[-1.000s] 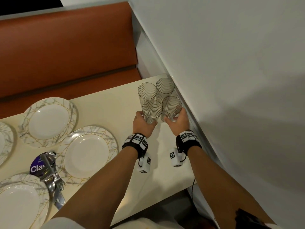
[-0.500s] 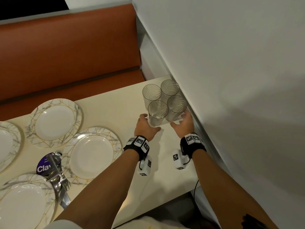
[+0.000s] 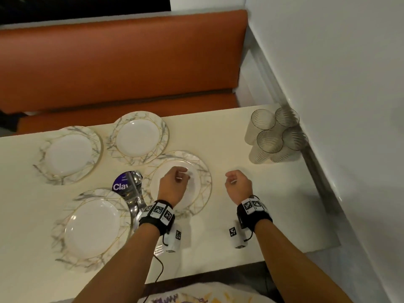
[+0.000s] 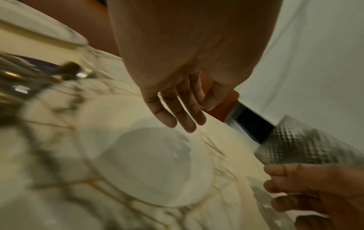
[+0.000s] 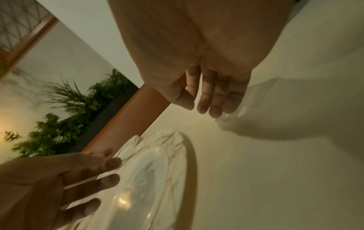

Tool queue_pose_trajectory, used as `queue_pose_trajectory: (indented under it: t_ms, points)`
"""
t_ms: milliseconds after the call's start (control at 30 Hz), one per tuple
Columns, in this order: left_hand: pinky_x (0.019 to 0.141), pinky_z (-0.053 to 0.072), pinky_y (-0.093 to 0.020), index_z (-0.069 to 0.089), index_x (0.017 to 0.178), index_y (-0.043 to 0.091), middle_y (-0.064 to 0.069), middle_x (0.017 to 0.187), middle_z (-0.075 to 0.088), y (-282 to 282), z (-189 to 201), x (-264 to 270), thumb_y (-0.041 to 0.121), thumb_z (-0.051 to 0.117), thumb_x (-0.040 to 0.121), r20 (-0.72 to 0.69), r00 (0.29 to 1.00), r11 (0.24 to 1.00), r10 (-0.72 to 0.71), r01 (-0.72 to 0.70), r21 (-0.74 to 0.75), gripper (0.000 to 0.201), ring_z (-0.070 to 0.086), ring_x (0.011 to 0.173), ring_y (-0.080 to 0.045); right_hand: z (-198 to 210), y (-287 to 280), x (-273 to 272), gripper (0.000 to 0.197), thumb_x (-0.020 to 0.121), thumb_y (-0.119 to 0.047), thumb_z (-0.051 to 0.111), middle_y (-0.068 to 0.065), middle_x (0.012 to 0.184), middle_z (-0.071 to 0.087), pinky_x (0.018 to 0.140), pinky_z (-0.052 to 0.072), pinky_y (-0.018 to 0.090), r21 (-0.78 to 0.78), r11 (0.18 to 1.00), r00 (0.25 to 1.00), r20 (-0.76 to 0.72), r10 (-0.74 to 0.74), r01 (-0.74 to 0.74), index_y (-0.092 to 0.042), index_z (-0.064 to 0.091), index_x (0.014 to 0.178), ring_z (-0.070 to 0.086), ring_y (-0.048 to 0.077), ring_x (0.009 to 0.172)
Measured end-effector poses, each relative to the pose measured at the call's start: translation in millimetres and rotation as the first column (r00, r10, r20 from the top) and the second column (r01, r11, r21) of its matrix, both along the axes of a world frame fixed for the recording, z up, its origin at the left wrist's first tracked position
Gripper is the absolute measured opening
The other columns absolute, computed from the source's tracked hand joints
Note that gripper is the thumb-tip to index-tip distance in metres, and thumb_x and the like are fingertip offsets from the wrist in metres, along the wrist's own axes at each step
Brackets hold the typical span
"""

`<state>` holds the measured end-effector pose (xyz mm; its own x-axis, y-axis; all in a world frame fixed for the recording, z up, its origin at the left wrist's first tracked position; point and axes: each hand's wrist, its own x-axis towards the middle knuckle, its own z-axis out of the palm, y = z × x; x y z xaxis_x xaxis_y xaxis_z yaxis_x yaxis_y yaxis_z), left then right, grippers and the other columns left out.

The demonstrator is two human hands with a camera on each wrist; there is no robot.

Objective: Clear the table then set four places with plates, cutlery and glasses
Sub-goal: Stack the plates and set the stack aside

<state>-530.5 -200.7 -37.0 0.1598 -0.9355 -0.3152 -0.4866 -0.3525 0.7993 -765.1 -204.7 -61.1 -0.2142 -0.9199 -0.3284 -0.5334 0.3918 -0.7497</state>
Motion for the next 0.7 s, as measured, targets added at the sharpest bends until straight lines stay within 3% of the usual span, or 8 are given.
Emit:
queue_pose_trajectory:
  t_ms: [167,267,333,400,467,567,700]
  points:
    - [0.086,0.061,-0.039,0.067,0.114,0.014,-0.004,0.101,0.076,26,6,87,0.011,0.056,0.102,-0.067,0.984,0.986,0.165,-0.165,0.0,0.017,0.074,0.092,-0.019,3,-3,64,0.05,0.089,-0.014,0.067,0.01,0.117,0.065,0.093,0.049,0.031,0.185,0.983,1.0,-0.01,0.009,-0.007,-0.012,0.049,0.135,0.063,0.027,0.106]
    - [0.079,0.062,-0.037,0.07,0.112,0.018,-0.003,0.097,0.075,38,9,128,0.012,0.058,0.1,-0.058,0.973,0.974,0.224,-0.225,-0.003,0.018,0.073,0.086,-0.024,4,-5,91,0.057,0.086,-0.018,0.068,0.012,0.132,0.058,0.098,0.051,0.037,0.243,0.968,0.997,-0.063,-0.041,0.055,-0.011,0.045,0.138,0.06,0.032,0.117]
    - [0.076,0.061,-0.032,0.071,0.108,0.023,-0.001,0.095,0.075,42,9,152,0.013,0.059,0.098,-0.076,0.968,0.971,0.238,-0.238,0.005,0.018,0.074,0.085,-0.021,8,-5,100,0.05,0.088,-0.016,0.067,0.013,0.129,0.061,0.092,0.053,0.035,0.243,0.962,0.991,-0.077,-0.108,0.124,-0.009,0.05,0.135,0.063,0.032,0.112]
    - [0.079,0.063,-0.036,0.071,0.103,0.026,-0.001,0.094,0.077,45,9,173,0.013,0.062,0.096,-0.124,0.96,0.967,0.252,-0.253,0.007,0.017,0.075,0.086,-0.02,13,-6,101,0.03,0.092,-0.018,0.061,0.013,0.113,0.069,0.084,0.057,0.037,0.246,0.956,0.985,-0.102,-0.136,0.158,-0.009,0.062,0.12,0.067,0.032,0.097]
    - [0.081,0.064,-0.039,0.071,0.103,0.025,0.0,0.095,0.077,45,9,189,0.012,0.062,0.095,-0.162,0.954,0.967,0.251,-0.253,0.006,0.018,0.076,0.086,-0.018,19,-10,97,0.024,0.093,-0.015,0.057,0.01,0.1,0.069,0.082,0.056,0.038,0.253,0.952,0.984,-0.087,-0.157,0.174,-0.007,0.068,0.113,0.064,0.029,0.088]
    - [0.077,0.063,-0.03,0.071,0.104,0.019,0.002,0.095,0.078,41,15,204,0.008,0.059,0.095,-0.15,0.963,0.973,0.223,-0.23,-0.03,0.018,0.075,0.084,-0.012,38,-16,91,0.029,0.095,-0.01,0.055,0.008,0.103,0.063,0.084,0.052,0.037,0.183,0.963,0.979,-0.002,-0.203,0.2,-0.004,0.065,0.122,0.059,0.027,0.092]
    - [0.069,0.061,-0.023,0.069,0.104,0.02,0.001,0.091,0.078,34,25,212,0.012,0.061,0.097,-0.176,0.962,0.977,0.207,-0.213,-0.018,0.013,0.076,0.082,-0.017,74,-24,97,0.026,0.096,-0.011,0.055,0.008,0.11,0.065,0.086,0.047,0.031,-0.005,0.97,0.97,0.034,-0.241,0.241,-0.011,0.066,0.12,0.058,0.024,0.099]
